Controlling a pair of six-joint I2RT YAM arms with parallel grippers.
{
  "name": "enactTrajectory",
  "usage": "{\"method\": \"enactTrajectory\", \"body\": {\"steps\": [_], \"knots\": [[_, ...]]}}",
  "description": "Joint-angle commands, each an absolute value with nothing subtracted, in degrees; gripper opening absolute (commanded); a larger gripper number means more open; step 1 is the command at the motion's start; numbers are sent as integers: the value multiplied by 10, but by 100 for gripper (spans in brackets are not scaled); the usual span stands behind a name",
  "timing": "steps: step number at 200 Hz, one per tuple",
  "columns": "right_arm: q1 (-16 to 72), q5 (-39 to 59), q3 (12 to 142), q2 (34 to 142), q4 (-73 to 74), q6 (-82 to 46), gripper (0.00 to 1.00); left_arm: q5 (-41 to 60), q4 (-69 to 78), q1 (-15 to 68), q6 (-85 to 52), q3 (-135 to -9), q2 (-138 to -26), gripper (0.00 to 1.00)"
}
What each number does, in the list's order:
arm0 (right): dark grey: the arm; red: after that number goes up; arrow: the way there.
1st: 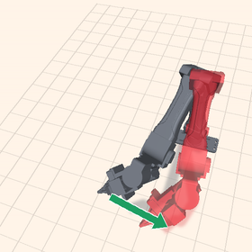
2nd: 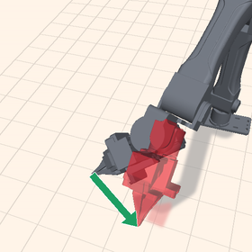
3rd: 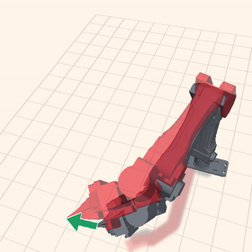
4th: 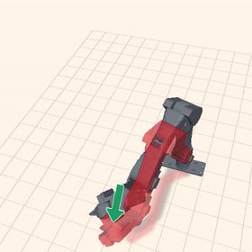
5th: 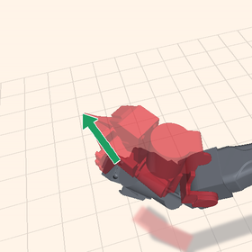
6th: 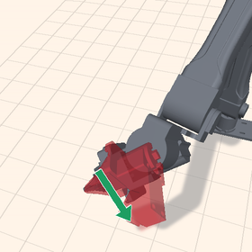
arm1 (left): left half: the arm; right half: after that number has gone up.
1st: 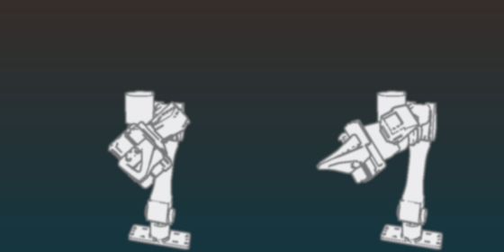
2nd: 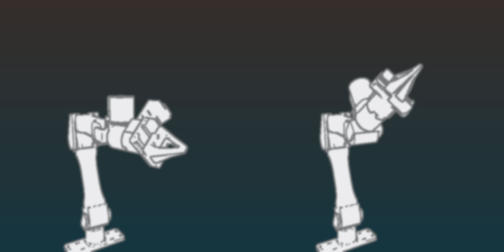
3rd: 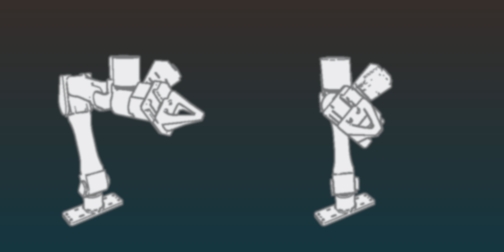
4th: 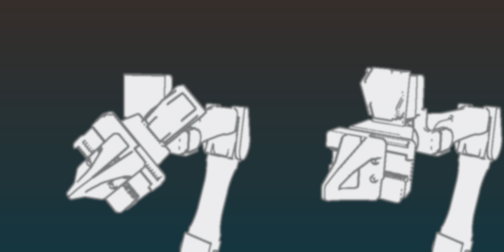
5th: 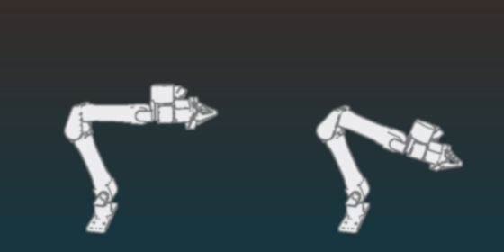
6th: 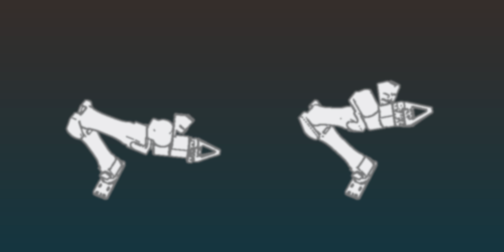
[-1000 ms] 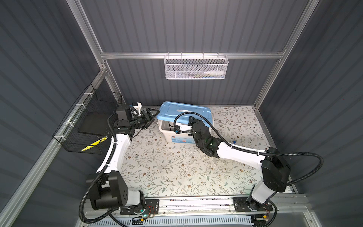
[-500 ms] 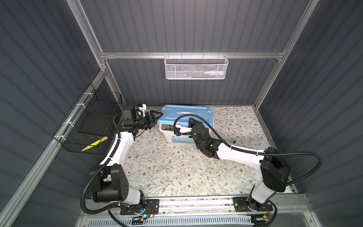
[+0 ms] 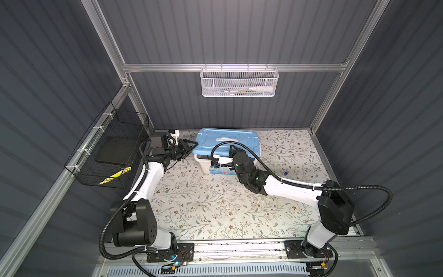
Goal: Organize the chemistry lab equipment
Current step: 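Lower the blue lid flat onto the box top with both grippers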
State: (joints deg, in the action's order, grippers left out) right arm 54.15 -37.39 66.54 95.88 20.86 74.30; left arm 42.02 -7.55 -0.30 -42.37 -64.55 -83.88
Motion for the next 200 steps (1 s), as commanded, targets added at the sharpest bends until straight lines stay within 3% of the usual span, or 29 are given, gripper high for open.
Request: {"method": "enactTrajectory", "body": {"steps": [1,100,200], "knots": [[548,-367,668,952,183,713,39,424,-61,1,-416,-640,-841,39],[550,-320,691,922,24,620,54,418,-32,1,-424,-619,-857,37],[532,-265,724,927,-67,557,60,409,-14,1,-423,-608,-864,36]]}}
